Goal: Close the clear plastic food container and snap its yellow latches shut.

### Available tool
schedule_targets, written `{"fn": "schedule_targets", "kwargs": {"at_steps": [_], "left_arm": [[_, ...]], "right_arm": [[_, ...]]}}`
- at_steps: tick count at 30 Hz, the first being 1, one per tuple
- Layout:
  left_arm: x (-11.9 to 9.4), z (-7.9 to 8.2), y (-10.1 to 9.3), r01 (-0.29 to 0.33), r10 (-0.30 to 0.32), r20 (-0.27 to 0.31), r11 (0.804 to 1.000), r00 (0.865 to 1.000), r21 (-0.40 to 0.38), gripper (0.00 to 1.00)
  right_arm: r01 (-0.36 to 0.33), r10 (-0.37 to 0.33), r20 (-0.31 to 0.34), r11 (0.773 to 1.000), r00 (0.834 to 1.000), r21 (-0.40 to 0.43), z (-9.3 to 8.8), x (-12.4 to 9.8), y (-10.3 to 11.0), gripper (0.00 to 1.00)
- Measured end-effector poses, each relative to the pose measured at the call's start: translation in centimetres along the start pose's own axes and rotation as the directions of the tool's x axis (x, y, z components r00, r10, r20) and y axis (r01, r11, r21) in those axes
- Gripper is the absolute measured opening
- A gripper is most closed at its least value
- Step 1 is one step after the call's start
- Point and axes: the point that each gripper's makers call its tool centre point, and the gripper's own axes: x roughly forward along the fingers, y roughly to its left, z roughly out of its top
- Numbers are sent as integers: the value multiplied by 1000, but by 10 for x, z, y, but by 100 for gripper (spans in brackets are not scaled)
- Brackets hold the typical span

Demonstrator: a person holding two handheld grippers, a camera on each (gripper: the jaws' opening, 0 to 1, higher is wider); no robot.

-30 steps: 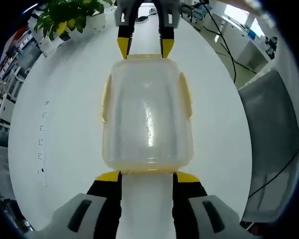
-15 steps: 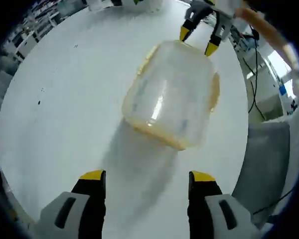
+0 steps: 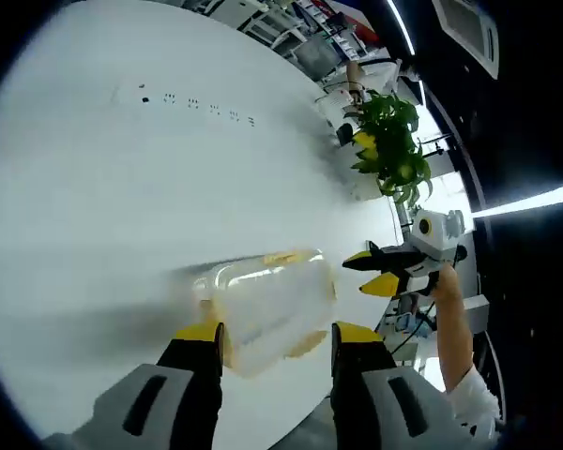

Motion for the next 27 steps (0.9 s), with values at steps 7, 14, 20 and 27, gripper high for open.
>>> {"fn": "schedule_targets", "kwargs": {"at_steps": [7, 14, 20, 27], "left_arm": [[23, -23, 1, -76, 77, -39, 997, 996, 20, 34], [25, -28, 0, -101, 101, -63, 995, 993, 1, 28], [26, -28, 7, -139, 138, -78, 990, 987, -9, 21], [26, -27, 9, -131, 133, -101, 991, 986, 25, 20]], "right_arm": [[37, -35, -43, 998, 998, 43, -5, 16, -13, 34], [87, -89, -121, 996, 989, -21, -5, 26, -25, 28], [98, -102, -133, 995, 986, -36, -13, 27, -21, 24], [82, -86, -139, 996, 987, -38, -18, 27, -18, 22]]}}
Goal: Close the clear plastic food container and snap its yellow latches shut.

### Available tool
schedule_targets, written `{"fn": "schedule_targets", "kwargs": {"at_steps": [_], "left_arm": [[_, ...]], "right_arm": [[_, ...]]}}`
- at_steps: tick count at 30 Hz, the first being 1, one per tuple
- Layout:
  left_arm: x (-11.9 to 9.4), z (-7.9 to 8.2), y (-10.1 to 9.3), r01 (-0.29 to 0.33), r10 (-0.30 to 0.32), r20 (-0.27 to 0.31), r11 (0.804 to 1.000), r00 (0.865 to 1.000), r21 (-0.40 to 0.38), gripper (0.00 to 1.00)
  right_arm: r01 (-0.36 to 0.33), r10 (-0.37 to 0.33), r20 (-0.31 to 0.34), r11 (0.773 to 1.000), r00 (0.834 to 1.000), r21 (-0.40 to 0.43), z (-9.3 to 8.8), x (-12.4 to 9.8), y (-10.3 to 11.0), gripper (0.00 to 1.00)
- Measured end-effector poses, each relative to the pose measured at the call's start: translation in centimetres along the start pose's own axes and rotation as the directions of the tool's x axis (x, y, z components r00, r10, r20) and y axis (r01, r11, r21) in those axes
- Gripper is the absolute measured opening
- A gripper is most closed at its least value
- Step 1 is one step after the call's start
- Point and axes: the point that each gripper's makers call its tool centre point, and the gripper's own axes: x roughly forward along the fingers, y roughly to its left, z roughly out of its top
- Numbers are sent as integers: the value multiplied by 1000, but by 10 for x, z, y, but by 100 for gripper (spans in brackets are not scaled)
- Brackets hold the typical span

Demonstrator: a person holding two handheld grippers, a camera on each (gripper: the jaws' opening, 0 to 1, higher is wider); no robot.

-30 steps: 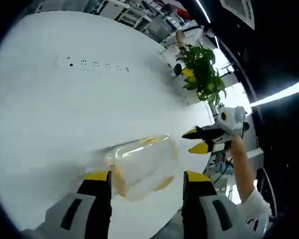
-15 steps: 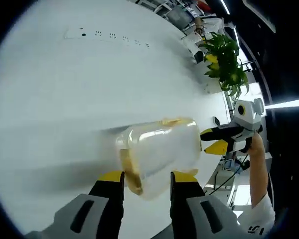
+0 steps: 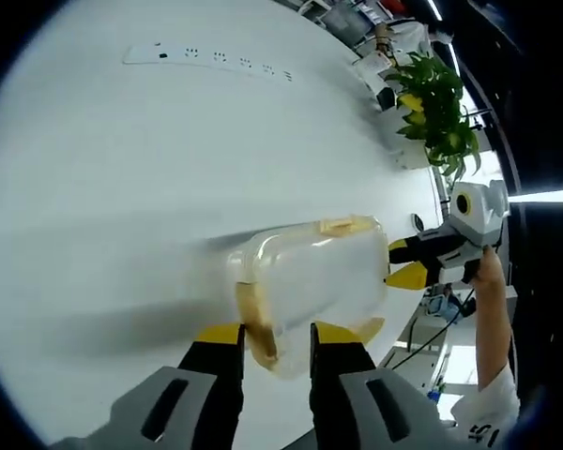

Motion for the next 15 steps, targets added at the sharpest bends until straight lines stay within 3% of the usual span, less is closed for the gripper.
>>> {"fn": "schedule_targets", "kwargs": {"at_steps": [8, 12, 15], "left_arm": [[0, 0, 2, -1, 1, -24, 1000, 1000, 8, 18], [1, 0, -2, 57, -58, -37, 997, 998, -49, 16], [-4, 2, 1, 43, -43, -39, 999, 998, -10, 17]], "right_arm": [[3, -3, -3, 1000, 1000, 1, 5, 0, -2, 21], [1, -1, -10, 1000, 1000, 5, 7, 0, -3, 21], [0, 0, -8, 1000, 1000, 6, 5, -1, -1, 20]]}}
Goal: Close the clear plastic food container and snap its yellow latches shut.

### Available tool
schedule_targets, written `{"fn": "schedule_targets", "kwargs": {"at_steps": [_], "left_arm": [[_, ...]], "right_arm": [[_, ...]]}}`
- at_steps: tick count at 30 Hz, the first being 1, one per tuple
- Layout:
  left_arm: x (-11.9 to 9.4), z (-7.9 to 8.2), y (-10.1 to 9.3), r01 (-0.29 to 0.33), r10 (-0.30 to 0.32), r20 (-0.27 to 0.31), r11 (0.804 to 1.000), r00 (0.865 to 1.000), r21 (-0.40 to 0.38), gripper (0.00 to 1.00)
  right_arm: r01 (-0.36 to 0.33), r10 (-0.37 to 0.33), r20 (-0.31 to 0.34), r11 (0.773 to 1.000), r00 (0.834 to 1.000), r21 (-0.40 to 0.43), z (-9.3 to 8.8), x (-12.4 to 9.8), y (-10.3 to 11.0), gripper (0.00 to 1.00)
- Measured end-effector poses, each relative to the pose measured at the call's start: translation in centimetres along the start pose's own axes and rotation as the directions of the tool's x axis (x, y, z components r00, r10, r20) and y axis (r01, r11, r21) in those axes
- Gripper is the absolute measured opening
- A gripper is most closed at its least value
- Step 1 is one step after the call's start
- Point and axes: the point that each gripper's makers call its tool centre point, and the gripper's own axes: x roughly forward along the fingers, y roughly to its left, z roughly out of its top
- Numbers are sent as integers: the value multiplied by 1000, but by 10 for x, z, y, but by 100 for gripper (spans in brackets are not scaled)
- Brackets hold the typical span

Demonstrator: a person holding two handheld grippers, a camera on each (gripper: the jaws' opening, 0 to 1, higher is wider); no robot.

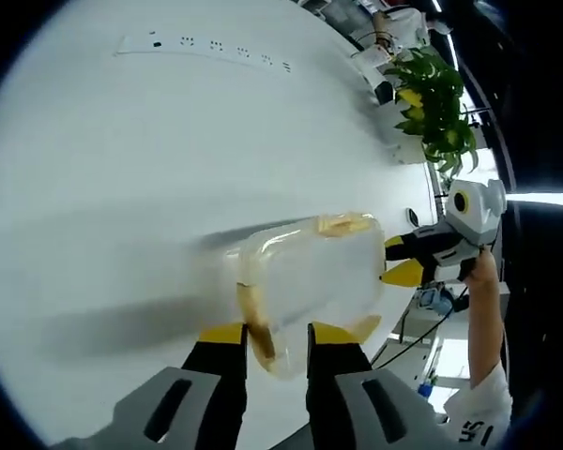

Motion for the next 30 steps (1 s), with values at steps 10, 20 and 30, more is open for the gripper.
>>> {"fn": "schedule_targets", "kwargs": {"at_steps": [10, 20, 30], "left_arm": [[-2, -3, 1, -2, 2, 20, 1000, 1000, 15, 17], [-5, 6, -2, -170, 143, 125, 955, 982, 244, 19], [-8, 16, -5, -300, 208, 248, 852, 946, 430, 21]], "right_arm": [[-8, 9, -17, 1000, 1000, 23, -8, 8, 4, 18], [85, -89, -57, 993, 994, -77, 7, 17, 6, 27], [229, -252, -44, 928, 967, -292, 19, 13, 11, 34]]}}
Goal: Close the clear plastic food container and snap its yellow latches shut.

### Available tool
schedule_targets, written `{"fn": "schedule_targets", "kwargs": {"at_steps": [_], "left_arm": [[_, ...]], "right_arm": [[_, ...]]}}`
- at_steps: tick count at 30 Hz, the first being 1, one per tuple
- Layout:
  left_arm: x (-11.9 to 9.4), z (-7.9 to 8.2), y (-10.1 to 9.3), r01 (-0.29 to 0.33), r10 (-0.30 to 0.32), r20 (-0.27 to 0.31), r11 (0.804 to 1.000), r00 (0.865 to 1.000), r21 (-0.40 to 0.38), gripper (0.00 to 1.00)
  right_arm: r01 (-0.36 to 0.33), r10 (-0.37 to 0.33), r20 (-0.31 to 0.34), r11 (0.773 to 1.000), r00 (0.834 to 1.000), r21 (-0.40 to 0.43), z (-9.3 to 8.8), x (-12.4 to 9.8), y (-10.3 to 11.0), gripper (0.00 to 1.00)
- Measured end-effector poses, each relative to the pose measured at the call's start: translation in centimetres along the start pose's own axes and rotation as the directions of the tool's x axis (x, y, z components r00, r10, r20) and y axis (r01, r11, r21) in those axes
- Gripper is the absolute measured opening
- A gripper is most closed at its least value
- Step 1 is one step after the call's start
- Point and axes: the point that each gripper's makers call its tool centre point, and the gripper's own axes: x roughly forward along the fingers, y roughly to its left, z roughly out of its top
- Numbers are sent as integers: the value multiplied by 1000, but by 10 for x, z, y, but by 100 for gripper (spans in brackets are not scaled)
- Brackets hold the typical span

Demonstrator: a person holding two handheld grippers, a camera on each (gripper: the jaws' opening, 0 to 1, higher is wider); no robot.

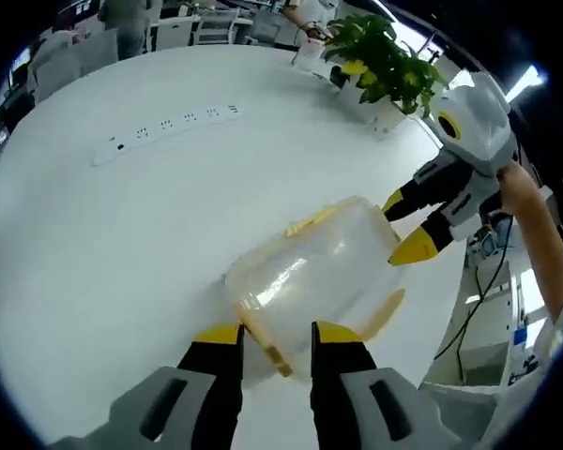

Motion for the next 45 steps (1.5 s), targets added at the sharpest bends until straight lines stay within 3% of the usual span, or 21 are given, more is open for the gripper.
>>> {"fn": "schedule_targets", "kwargs": {"at_steps": [1, 3, 5, 6, 8, 11, 13, 16, 19, 23, 26, 27, 32, 33, 34, 35, 37, 41, 45], "left_arm": [[-1, 3, 0, -21, 20, 25, 998, 999, 59, 22], [-1, 1, -2, -42, 41, 25, 998, 999, 39, 22], [-2, 6, -1, -61, 52, 66, 987, 996, 149, 24], [-2, 8, 0, -63, 43, 88, 968, 995, 245, 24], [-2, 10, 0, -63, 35, 128, 972, 991, 228, 25], [-9, 25, -2, -66, 20, 214, 976, 977, 207, 23], [-12, 37, -12, -26, -29, 279, 981, 960, 194, 23], [-13, 44, -30, 42, -109, 311, 976, 944, 214, 21], [-7, 42, -43, 67, -137, 303, 971, 943, 230, 18], [4, 37, -62, 112, -194, 288, 954, 938, 278, 11], [11, 34, -72, 135, -215, 279, 951, 936, 280, 4], [13, 34, -74, 146, -224, 275, 950, 935, 276, 0], [15, 31, -77, 151, -235, 273, 943, 933, 297, 0], [15, 30, -77, 156, -241, 277, 943, 930, 295, 0], [15, 30, -79, 179, -265, 282, 938, 922, 296, 0], [14, 29, -80, 201, -286, 288, 936, 914, 289, 0], [15, 28, -75, 202, -278, 292, 943, 915, 265, 0], [17, 22, -68, 182, -258, 289, 947, 922, 263, 0], [17, 18, -70, 202, -273, 284, 946, 919, 255, 0]], "right_arm": [[10, -10, -1, 1000, 1000, -9, 2, -1, -4, 34], [40, -40, -2, 999, 999, -36, 3, -2, -3, 35], [75, -76, 0, 994, 997, -82, 3, -4, -2, 36], [75, -76, -9, 993, 997, -88, 2, -5, -1, 35], [63, -67, -33, 993, 997, -95, -4, -8, 2, 33], [68, -68, 2, 993, 998, -91, 2, -20, 2, 33], [82, -76, 52, 989, 996, -121, 16, -28, -1, 27], [68, -49, 121, 985, 991, -161, 34, -33, 7, 19], [46, -16, 143, 976, 990, -214, 40, -30, 18, 14], [85, -47, 130, 948, 990, -307, 42, -20, 20, 7], [83, -39, 140, 941, 989, -328, 47, -13, 25, 2], [55, -13, 126, 940, 992, -337, 45, -10, 30, 1], [-15, 57, 118, 942, 991, -336, 48, 1, 41, 0], [-63, 104, 120, 951, 987, -302, 48, 3, 48, 0], [-153, 185, 112, 958, 976, -242, 49, 5, 60, 0], [-203, 229, 105, 955, 968, -216, 52, 6, 65, 0], [-242, 268, 107, 948, 957, -205, 56, 8, 68, 0], [-170, 194, 87, 958, 977, -233, 57, 15, 56, 0], [-158, 183, 79, 956, 980, -248, 53, 16, 54, 0]]}}
